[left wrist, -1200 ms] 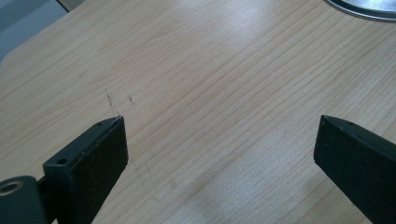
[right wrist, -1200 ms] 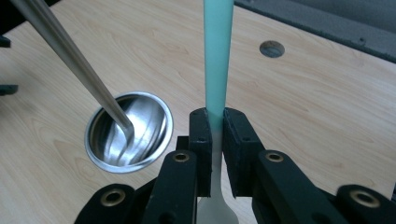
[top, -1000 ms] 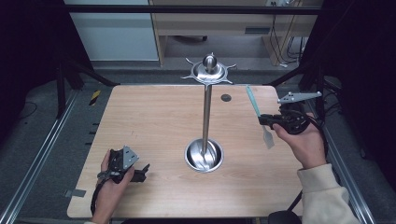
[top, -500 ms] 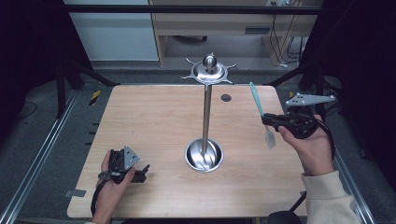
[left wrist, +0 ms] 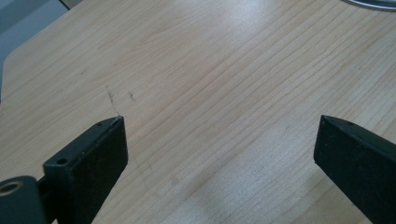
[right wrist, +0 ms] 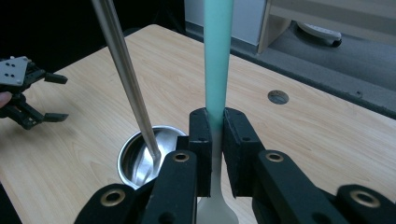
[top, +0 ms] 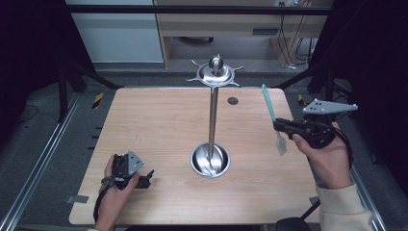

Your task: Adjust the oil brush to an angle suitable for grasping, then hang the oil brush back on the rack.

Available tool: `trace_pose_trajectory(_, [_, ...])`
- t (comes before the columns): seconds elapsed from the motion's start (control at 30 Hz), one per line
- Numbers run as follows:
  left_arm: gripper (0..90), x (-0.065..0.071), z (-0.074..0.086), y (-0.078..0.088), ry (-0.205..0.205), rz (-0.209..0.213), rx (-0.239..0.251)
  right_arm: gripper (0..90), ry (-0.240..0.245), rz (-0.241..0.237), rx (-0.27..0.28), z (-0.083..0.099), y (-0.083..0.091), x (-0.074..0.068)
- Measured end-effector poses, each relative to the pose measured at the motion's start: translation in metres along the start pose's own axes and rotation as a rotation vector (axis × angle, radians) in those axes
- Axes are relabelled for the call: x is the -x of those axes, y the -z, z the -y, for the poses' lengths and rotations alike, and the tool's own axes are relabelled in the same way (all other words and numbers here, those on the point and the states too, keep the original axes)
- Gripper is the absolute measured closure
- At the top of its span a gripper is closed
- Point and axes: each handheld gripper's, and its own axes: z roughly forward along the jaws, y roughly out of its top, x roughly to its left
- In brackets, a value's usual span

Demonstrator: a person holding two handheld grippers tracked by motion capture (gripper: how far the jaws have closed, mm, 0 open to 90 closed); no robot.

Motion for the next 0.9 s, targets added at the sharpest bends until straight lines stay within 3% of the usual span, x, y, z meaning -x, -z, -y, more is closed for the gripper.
trace_pose_trajectory(0.47, [2.5, 0.000, 0.000, 0.001, 0.002, -0.005, 0.005, 82.4, 0.022, -0.019, 0.056, 0.000, 0.014, -0.015])
trace_pose_trajectory(0.9, [2.5, 0.000, 0.000, 0.001, 0.002, -0.007, 0.004, 82.4, 0.034, -0.034, 0.084, -0.001, 0.017, -0.021])
